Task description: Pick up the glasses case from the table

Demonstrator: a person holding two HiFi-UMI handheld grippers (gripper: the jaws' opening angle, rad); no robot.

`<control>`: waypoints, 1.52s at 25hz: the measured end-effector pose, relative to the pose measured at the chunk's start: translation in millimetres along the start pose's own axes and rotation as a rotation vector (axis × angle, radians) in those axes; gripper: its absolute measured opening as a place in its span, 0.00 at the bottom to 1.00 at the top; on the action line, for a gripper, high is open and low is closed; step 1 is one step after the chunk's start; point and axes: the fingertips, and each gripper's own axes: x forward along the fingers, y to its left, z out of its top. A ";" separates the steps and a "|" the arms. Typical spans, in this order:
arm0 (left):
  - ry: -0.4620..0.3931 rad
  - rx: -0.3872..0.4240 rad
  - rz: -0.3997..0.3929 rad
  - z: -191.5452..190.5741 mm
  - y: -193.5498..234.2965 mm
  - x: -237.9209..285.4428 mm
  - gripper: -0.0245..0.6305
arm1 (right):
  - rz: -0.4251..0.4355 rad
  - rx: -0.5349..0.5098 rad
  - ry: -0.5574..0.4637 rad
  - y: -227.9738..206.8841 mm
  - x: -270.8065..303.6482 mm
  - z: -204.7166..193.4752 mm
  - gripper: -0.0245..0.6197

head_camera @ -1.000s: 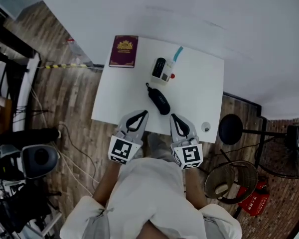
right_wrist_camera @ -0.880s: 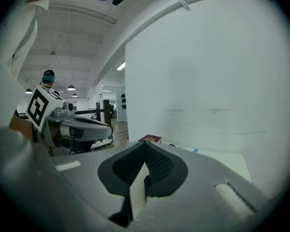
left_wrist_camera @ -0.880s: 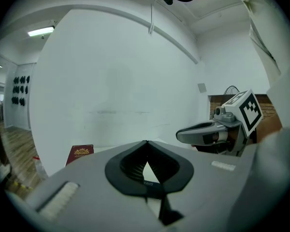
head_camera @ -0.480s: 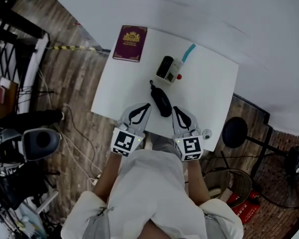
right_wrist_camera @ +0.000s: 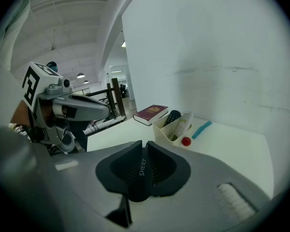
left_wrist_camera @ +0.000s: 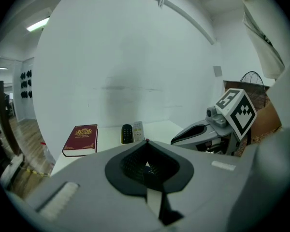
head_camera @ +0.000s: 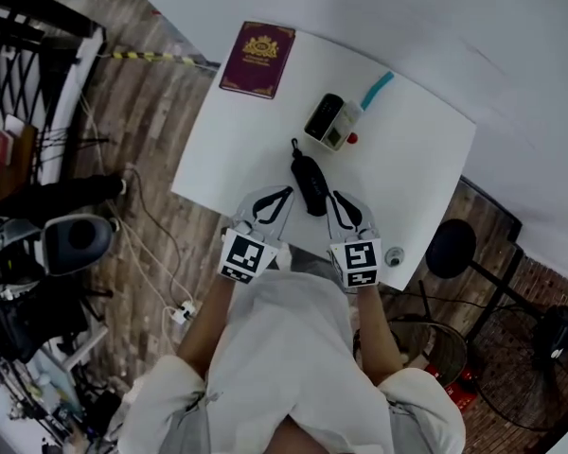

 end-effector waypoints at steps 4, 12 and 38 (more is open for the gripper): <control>0.035 -0.018 -0.002 -13.3 -1.1 7.4 0.07 | 0.026 0.002 0.032 0.3 11.6 -9.6 0.11; 0.074 -0.038 -0.025 -32.6 1.4 18.6 0.07 | 0.045 -0.002 0.131 4.0 37.1 -36.2 0.21; 0.119 -0.044 -0.116 -59.4 7.0 13.3 0.07 | -0.006 0.044 0.394 12.4 88.0 -105.4 0.60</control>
